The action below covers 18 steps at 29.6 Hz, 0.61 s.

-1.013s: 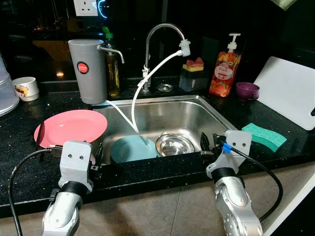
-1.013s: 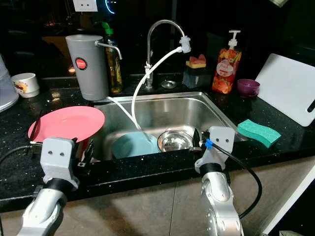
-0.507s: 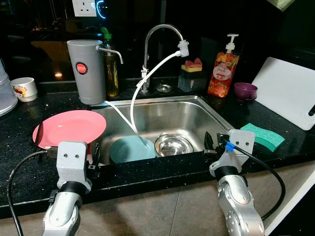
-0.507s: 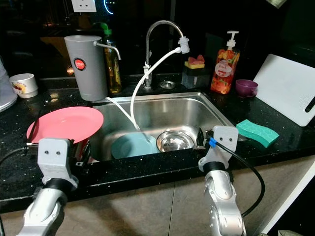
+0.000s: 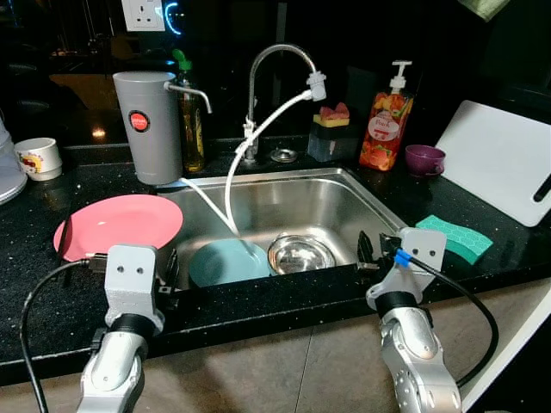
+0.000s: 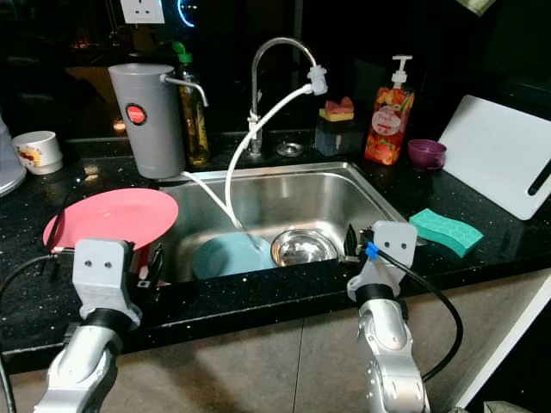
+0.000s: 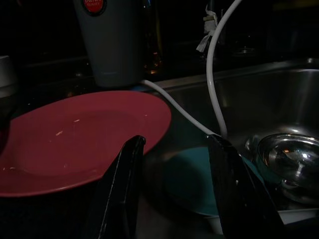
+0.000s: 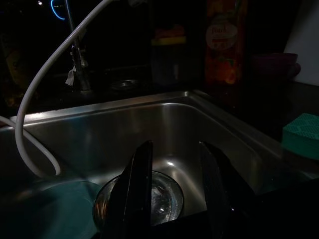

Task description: Kitchen organization

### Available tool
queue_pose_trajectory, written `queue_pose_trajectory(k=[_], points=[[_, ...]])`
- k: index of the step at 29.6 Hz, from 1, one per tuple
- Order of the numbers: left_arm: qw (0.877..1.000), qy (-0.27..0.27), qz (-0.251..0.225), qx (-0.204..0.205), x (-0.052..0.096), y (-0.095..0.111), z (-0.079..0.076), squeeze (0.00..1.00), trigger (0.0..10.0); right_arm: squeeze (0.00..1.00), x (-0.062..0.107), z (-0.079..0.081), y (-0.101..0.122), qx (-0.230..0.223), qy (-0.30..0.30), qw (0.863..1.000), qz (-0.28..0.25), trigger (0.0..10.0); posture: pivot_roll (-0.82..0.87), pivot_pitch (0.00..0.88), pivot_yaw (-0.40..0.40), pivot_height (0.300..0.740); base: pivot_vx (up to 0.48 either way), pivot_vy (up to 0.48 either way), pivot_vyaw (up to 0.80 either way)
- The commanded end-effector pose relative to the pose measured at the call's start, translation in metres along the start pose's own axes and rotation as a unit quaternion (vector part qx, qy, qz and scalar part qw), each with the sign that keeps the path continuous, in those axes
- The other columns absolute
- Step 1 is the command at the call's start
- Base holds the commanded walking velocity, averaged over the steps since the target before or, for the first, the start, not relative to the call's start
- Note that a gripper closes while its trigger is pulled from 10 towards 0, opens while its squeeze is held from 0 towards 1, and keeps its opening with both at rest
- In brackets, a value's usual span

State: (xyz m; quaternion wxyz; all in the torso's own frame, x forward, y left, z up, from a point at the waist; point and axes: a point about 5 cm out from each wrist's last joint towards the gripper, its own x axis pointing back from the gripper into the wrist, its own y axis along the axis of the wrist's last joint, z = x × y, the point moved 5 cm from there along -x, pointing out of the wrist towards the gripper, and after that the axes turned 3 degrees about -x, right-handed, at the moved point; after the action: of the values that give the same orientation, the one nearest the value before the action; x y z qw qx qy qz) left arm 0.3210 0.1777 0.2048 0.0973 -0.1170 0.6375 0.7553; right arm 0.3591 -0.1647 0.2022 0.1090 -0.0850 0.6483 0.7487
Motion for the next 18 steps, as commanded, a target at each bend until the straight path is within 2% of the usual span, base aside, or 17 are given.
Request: queue_pose_trajectory(k=[1,18], points=[[1.000,-0.007,0.004,-0.005,-0.0010,-0.0034,-0.0018,0.00,10.0,0.00,0.0004,0.0020,0.0018,-0.004,0.000,1.000,-0.004,10.0,0.12,0.030,-0.042,0.740,0.000,0.000,0.00],[1.000,-0.006,0.002,-0.004,-0.0015,-0.0048,-0.0035,0.00,10.0,0.00,0.0007,0.0028,0.0012,-0.001,0.006,1.000,-0.003,10.0,0.12,0.032,-0.046,0.740,0.000,0.000,0.00]])
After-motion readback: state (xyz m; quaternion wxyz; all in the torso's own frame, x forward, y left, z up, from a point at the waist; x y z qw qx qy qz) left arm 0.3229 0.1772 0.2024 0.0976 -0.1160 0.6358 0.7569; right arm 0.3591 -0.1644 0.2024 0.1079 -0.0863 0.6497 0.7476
